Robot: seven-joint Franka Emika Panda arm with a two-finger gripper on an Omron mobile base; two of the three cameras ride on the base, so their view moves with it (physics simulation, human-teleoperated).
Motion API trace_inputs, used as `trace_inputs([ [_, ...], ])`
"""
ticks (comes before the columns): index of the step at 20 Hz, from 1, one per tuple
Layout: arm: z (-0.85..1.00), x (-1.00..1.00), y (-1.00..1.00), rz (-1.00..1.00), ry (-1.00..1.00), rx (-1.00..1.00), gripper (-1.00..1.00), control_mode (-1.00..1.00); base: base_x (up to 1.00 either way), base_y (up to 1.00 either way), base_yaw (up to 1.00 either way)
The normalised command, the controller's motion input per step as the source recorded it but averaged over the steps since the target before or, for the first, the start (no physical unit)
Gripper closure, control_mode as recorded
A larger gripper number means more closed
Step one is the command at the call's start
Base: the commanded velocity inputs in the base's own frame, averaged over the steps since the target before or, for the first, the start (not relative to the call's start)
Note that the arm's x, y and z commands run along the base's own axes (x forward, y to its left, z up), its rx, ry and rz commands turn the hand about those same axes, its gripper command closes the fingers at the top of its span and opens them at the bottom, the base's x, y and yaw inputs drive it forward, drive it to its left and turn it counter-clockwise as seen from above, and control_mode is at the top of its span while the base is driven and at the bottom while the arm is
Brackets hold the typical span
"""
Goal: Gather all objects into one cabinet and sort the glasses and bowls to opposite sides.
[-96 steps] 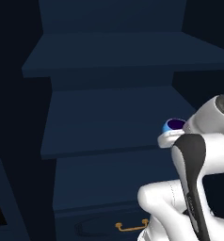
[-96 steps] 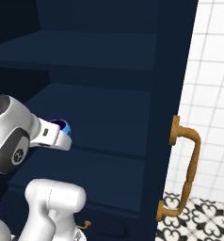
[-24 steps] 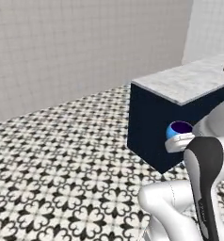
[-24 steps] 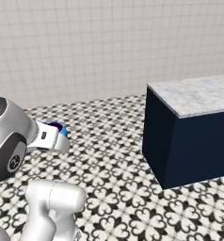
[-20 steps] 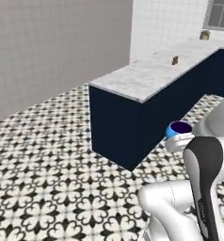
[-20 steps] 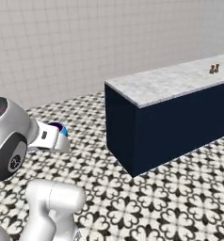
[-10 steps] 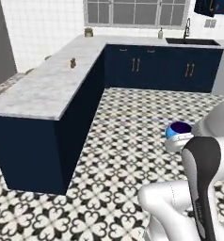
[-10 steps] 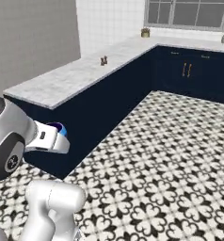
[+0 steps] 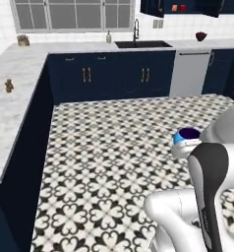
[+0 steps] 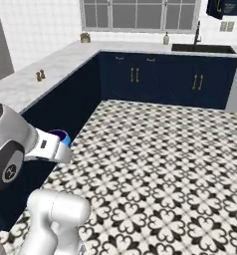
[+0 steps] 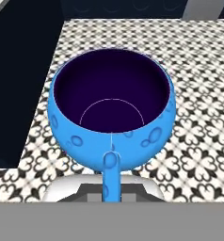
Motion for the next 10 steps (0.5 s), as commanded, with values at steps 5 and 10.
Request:
trace_inputs([
  [5, 0.00, 0.00, 0.00, 0.00, 0.00, 0.00, 1.00, 1.00, 1.00, -0.16, -0.35],
  [10, 0.00, 0.00, 0.00, 0.00, 0.00, 0.00, 1.00, 1.00, 1.00, -0.24, -0.37],
])
